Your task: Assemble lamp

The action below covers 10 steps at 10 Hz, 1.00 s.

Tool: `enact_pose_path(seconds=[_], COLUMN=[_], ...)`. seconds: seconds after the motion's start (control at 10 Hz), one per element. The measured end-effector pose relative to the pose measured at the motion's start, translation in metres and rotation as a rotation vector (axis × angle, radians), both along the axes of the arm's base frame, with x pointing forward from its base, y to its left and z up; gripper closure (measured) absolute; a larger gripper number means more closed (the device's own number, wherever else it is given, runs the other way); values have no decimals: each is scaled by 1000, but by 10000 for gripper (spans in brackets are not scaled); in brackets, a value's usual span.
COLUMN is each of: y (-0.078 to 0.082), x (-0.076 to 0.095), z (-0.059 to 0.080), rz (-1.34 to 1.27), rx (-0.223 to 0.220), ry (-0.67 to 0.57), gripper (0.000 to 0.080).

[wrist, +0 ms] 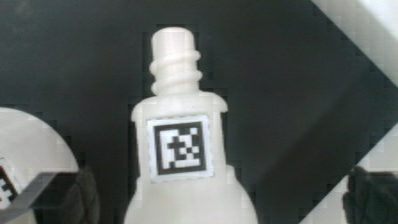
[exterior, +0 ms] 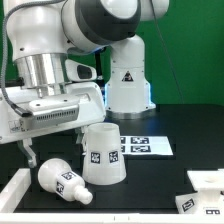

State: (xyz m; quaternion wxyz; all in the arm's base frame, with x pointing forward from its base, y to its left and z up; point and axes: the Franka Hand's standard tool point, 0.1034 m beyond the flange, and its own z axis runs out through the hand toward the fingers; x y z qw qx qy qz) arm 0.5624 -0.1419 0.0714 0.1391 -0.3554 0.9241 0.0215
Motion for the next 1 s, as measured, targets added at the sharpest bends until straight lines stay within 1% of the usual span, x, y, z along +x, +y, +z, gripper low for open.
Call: enact_pose_path(seconds=[0.2, 0.3, 0.4, 0.5, 0.6, 0.7, 0.8, 1.0], y=[0, -3, -16, -26, -29, -29, -27, -21], x=[-1, -3, -10, -18, -26, -32, -33, -32], z=[-1, -3, -11, -19, -28, -39, -45, -48], rz=[1, 10, 0, -14, -22, -22, -19, -17], rx=[0, -2, 5, 6, -1, -3, -5, -2], ry=[2, 0, -10, -8, 6, 26, 36, 41], gripper=[100, 100, 100, 100, 100, 100, 100, 100])
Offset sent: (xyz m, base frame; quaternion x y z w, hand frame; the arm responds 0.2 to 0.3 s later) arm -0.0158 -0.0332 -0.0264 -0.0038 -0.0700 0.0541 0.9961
